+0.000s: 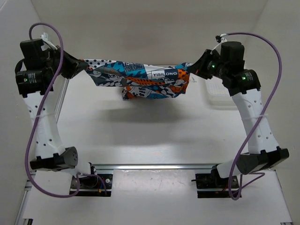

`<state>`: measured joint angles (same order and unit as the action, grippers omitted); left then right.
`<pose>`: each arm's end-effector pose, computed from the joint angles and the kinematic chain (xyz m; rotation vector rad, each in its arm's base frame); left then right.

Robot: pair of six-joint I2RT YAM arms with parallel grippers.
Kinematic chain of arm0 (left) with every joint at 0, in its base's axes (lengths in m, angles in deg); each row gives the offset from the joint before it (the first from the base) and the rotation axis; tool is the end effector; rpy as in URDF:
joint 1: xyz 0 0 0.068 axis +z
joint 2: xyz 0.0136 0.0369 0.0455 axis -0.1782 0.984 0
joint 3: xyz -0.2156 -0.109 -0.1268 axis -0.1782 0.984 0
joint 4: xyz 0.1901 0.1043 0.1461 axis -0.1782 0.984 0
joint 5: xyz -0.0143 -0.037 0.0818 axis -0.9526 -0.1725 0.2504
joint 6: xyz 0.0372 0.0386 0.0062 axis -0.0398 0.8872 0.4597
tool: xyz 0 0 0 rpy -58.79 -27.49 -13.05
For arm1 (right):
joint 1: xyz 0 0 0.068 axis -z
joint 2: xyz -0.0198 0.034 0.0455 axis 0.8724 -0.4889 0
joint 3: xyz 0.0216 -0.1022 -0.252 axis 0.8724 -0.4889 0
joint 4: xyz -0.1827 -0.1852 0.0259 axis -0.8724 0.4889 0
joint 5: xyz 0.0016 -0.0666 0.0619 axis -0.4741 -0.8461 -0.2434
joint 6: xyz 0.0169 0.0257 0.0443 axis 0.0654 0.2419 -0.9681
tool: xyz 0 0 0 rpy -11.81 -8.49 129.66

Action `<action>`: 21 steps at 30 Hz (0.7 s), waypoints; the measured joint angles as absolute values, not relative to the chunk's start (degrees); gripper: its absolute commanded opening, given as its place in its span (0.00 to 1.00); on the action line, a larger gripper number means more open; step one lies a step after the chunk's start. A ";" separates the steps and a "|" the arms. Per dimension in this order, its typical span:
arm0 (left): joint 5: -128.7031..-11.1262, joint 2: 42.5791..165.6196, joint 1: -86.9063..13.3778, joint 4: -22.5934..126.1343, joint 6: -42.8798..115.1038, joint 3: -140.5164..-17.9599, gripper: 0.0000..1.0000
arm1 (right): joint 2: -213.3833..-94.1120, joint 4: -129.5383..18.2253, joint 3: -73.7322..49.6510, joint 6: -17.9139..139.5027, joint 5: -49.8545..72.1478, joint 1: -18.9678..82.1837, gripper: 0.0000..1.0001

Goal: Fold and stack the shorts
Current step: Flatten the shorts out

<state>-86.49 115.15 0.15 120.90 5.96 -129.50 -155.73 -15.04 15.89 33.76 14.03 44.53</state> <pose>0.2562 0.0318 0.5146 -0.7010 2.0380 -0.7797 0.2847 0.0895 0.4790 0.1809 1.9936 0.7506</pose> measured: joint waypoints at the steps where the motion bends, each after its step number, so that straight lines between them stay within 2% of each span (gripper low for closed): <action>1: -86.65 114.06 0.15 121.27 6.04 -129.48 0.10 | -155.03 -13.77 16.51 34.66 14.27 44.59 0.00; 10: -85.97 104.18 0.15 124.75 6.33 -133.85 0.10 | -146.53 -1.77 26.32 42.22 17.29 44.64 0.00; 21: -84.81 91.39 0.39 125.88 5.32 -155.93 0.10 | -133.61 8.63 45.34 44.67 20.11 44.75 0.00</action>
